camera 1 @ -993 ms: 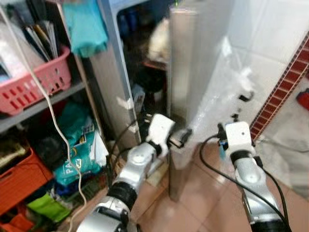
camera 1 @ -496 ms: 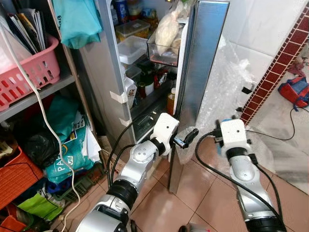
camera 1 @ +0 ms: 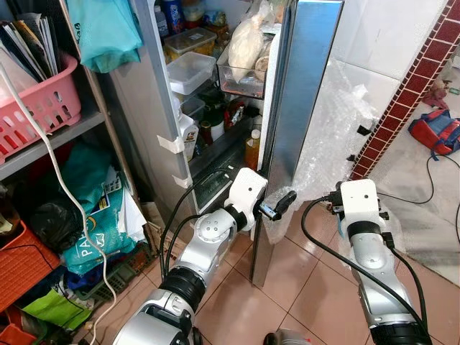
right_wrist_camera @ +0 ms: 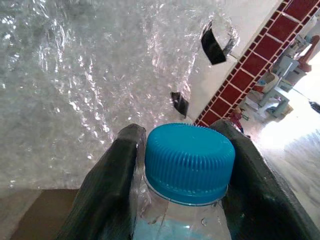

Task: Restocking fridge

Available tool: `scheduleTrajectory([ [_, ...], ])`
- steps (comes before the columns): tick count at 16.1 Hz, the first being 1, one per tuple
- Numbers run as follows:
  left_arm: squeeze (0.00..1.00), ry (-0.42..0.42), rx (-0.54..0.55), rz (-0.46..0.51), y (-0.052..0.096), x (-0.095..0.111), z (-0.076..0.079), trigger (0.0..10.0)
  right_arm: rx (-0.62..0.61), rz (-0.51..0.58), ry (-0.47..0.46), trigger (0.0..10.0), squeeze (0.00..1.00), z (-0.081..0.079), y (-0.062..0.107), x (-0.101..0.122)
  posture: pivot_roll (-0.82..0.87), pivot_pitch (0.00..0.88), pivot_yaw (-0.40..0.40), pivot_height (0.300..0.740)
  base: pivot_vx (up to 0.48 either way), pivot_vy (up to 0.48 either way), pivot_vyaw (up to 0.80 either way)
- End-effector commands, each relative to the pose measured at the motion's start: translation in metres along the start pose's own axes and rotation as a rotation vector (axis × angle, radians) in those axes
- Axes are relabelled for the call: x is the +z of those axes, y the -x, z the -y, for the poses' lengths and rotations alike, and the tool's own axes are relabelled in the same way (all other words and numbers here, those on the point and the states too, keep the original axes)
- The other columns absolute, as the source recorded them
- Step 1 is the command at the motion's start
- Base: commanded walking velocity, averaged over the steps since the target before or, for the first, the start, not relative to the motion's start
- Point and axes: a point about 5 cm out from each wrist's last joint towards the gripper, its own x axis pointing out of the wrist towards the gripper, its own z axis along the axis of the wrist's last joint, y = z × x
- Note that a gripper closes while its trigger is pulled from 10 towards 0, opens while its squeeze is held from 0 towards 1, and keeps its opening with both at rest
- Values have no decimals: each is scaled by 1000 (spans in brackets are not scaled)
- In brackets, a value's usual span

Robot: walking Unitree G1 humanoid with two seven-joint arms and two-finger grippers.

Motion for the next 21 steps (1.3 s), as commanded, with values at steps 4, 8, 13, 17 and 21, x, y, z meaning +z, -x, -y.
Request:
scheduleTrajectory([
  [4,1000,-18,-13,15,-9,10,2,10000,-20,39,20,10000,0,4,-5,9,-31,0,9,740,247,0,0],
  [8,0,-15,-24,13,-10,10,3,10000,-23,32,20,10000,0,4,-5,9,-34,0,10,740,480,0,-800],
  [13,0,-24,-20,20,-12,12,4,10000,-13,53,26,10000,0,1,-5,13,-34,0,7,740,480,0,-658],
  [17,0,-38,-7,15,-13,12,4,10000,12,74,24,10000,0,-2,-4,15,-37,0,9,740,471,0,0],
  [21,0,-61,16,4,-11,9,0,10000,27,81,28,10000,0,-4,-3,16,-37,0,8,740,174,0,0],
])
